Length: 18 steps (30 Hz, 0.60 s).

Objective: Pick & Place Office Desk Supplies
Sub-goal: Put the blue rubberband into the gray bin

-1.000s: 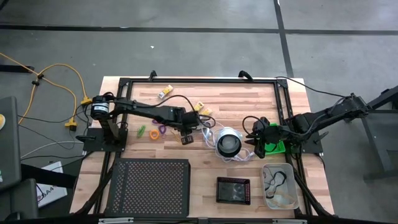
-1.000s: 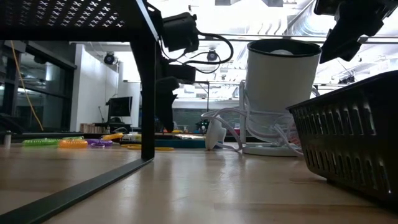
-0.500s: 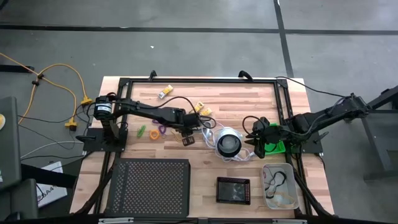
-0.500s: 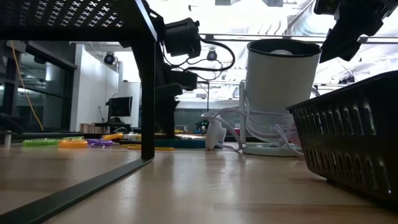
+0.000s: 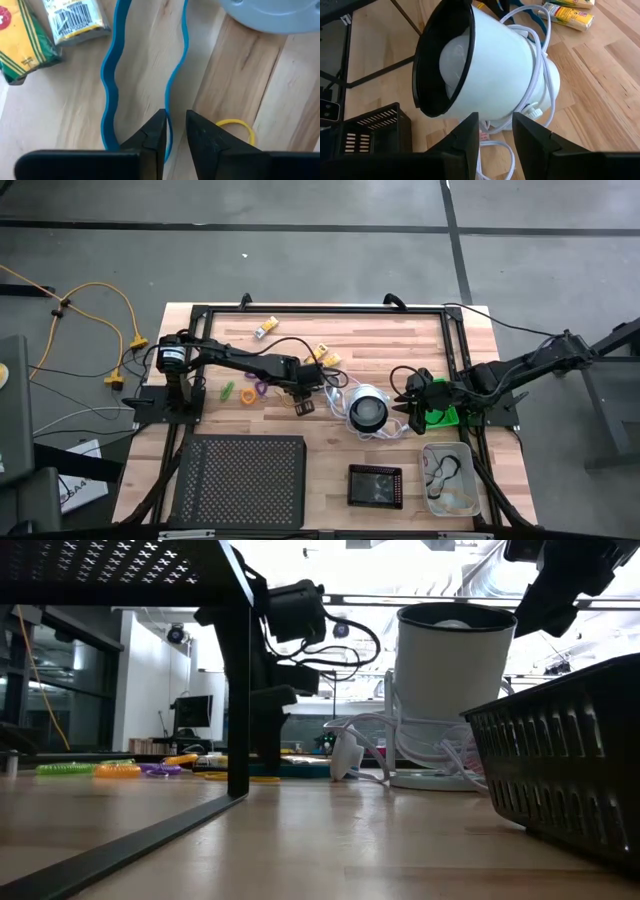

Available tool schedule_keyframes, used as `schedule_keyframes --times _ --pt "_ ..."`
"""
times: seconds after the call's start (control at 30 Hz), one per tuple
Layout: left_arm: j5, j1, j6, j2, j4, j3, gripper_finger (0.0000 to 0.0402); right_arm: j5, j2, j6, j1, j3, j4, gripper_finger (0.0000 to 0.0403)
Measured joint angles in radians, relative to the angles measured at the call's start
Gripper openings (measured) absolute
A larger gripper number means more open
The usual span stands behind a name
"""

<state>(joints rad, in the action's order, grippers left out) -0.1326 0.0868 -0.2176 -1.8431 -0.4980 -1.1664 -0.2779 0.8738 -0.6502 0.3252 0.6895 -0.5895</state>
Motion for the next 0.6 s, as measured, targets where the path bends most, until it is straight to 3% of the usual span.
schedule_keyframes --times 0.23,0.6 --pt "-0.002 0.0 0.0 0.0 -0.001 0.0 0.0007 0.0 0.0 0.0 0.0 0.0 0.003 0.0105" --pt "-0.054 0.003 0.0 0.0 -0.003 0.0 0.0001 0.0 0.0 0.0 0.0 0.0 0.003 0.0105"
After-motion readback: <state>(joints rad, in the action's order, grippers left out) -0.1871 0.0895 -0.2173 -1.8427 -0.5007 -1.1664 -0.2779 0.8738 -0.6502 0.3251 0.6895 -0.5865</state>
